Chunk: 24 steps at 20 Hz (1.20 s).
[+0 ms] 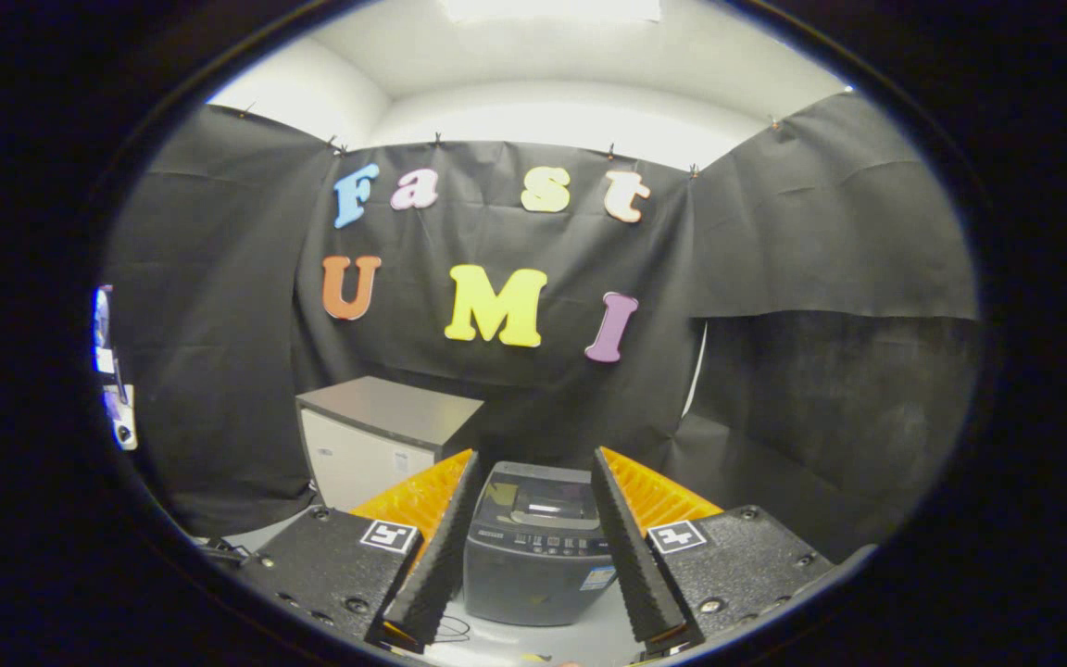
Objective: Put the clothes into the washing machine and then close the washing machine lid.
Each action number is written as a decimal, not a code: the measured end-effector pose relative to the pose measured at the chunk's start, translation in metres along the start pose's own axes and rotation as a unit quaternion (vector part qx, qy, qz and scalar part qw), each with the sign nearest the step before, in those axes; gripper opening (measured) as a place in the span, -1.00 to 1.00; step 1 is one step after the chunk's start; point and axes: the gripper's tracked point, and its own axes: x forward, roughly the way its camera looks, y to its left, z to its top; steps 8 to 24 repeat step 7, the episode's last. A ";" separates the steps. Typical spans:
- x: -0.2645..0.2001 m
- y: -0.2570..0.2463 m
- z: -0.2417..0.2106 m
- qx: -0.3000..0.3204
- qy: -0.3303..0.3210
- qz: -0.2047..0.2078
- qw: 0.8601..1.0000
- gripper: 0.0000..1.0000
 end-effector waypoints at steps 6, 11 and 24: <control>-0.092 -0.027 -0.023 0.006 0.002 0.020 1.000 0.54; -0.105 -0.035 -0.028 0.013 0.002 0.018 1.000 0.54; -0.105 -0.035 -0.028 0.013 0.002 0.018 1.000 0.54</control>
